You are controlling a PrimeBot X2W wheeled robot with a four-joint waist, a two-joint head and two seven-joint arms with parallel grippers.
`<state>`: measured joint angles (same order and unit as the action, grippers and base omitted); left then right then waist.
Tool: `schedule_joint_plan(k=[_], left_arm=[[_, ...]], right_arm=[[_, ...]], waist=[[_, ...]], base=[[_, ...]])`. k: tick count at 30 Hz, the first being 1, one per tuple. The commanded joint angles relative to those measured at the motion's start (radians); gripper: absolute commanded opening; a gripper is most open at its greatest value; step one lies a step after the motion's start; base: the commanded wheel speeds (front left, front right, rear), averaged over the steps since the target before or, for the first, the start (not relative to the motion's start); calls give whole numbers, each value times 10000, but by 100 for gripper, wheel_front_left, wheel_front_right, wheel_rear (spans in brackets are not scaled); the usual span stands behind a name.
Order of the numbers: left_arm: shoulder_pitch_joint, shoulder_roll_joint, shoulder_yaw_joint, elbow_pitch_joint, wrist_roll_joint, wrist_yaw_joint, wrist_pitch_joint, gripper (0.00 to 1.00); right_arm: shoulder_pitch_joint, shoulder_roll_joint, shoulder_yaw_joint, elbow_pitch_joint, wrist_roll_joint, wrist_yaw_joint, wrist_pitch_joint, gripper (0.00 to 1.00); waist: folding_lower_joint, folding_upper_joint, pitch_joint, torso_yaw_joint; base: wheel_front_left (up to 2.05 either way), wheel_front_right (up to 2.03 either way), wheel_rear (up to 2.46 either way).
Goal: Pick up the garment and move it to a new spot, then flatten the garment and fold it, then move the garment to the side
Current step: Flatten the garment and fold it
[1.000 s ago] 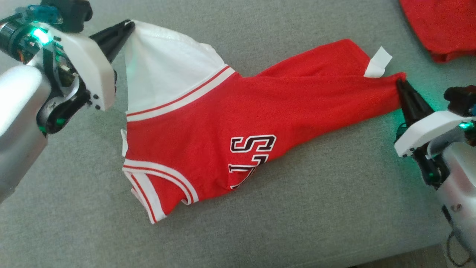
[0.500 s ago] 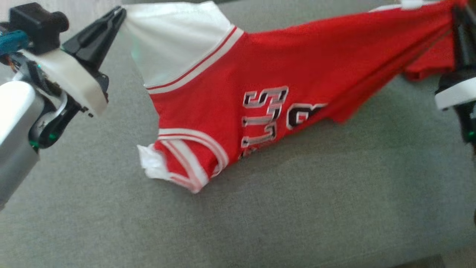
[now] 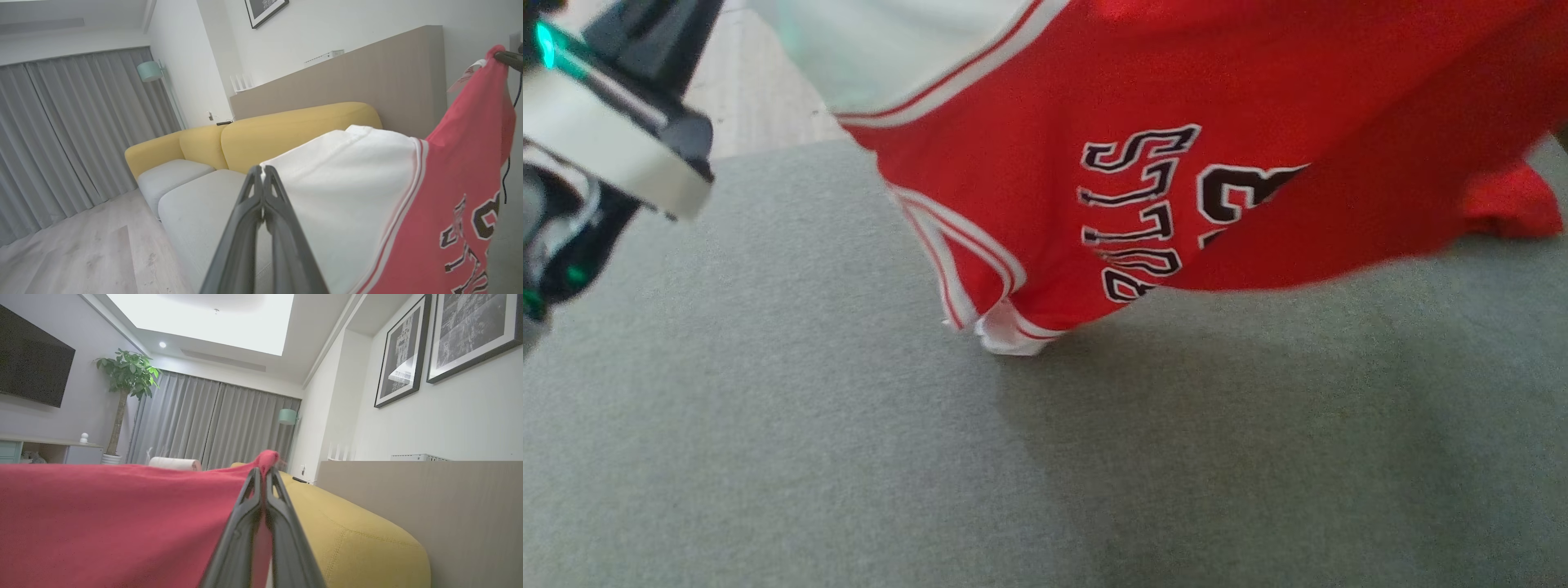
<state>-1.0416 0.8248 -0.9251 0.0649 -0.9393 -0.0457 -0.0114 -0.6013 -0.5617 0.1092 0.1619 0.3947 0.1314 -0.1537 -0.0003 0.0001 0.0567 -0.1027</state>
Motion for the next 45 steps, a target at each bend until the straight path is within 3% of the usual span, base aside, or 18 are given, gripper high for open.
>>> schedule_joint_plan(k=[1, 6, 13, 21, 28, 32, 36, 40, 45], left_arm=[[-944, 449, 740, -134, -66, -71, 196, 0], [-2378, 87, 823, 138, 101, -318, 926, 0], [-4505, -735, 688, 1960, 1032, -542, 1281, 0], [-7035, -1880, 838, 4476, 3092, 44, -842, 0], [-7913, -2396, 1051, 5437, 3703, 469, -2157, 0], [-7440, -2339, 998, 5144, 3825, 134, -2436, 0], [-6152, -2017, 845, 4340, 3857, 139, -2484, 0], [-4510, -1490, 839, 3228, 3934, 487, -2498, 0], [-1962, -594, 992, 1469, 4031, 1149, -2501, 0]], right_arm=[[-260, -267, -67, -411, -82, -7, 266, 0], [-1121, -199, -273, -470, -102, -7, 886, 0], [-3196, 148, 123, 956, 25, -7, 1080, 0], [-6058, 859, 271, 3034, -692, -7, -132, 0], [-7267, 915, -7, 3968, -1208, -7, -748, 0], [-7095, 662, 108, 4400, -1537, -7, -955, 0], [-6443, 584, 235, 4718, -1572, -7, -1037, 0], [-5522, 599, 212, 4975, -1439, -7, -1070, 0], [-3773, 671, -124, 4405, -1211, -7, -1077, 0]], waist=[[3, -1, -39, 147], [3, -1, 500, 357], [3, -1, 2345, 633], [3, -1, 4106, 915], [3, -1, 4683, 1255], [3, -1, 5083, 1604], [3, -1, 5205, 1798], [3, -1, 5107, 1861], [3, -1, 4588, 1736]], base=[[0, 0, 0], [0, 0, 0], [0, 0, 0], [0, 0, 0], [0, 0, 0], [0, 0, 0], [0, 0, 0], [0, 0, 0], [0, 0, 0]])
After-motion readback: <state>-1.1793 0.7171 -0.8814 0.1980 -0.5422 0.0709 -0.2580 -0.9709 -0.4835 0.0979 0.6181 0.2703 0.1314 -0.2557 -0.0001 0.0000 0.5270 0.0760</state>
